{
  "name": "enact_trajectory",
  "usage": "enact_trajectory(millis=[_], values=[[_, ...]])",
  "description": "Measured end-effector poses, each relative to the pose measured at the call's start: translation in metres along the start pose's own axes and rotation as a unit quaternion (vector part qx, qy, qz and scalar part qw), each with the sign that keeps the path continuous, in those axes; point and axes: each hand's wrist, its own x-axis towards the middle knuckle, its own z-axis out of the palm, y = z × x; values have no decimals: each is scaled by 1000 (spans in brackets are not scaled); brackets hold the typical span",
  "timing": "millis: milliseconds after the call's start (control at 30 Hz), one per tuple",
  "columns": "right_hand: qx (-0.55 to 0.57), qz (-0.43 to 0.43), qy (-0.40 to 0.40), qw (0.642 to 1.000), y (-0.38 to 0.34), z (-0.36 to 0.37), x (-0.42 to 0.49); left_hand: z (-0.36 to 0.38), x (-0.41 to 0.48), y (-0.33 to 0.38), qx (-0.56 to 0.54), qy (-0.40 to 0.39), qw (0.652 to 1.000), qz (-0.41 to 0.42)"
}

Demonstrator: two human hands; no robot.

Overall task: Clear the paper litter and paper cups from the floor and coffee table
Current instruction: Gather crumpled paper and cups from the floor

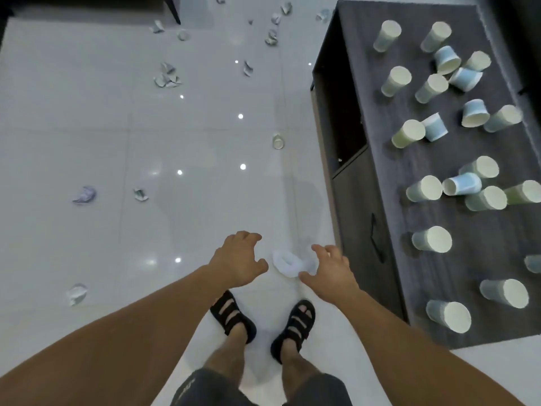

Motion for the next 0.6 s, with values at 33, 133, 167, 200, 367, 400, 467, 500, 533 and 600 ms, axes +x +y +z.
enact_trajectory(millis=[33, 133, 167, 200, 367, 400, 467, 500, 533, 600], values=[[0, -1, -7, 1000, 7, 14, 27, 13, 24, -7, -9, 3, 1000, -8], [-6, -5, -33, 999, 32, 66, 112, 62, 95, -37, -33, 13, 999, -35], [-10, -4, -44, 999, 41, 87, 141, 84, 119, -48, -40, 13, 998, -44], [-13, 0, -51, 999, 52, 108, 168, 106, 140, -60, -47, 9, 997, -54], [-32, -3, -82, 996, 105, 222, 279, 221, 229, -119, -58, -30, 994, -88], [-40, -10, -81, 996, 114, 242, 296, 241, 243, -130, -62, -36, 993, -94], [-56, -20, -81, 995, 128, 281, 326, 276, 266, -150, -68, -37, 992, -98], [-63, -23, -83, 994, 133, 298, 339, 291, 275, -158, -73, -36, 992, -99], [-68, -24, -85, 994, 137, 313, 351, 304, 282, -165, -78, -37, 991, -98], [-73, -26, -78, 994, 143, 337, 368, 325, 291, -177, -84, -41, 991, -98]])
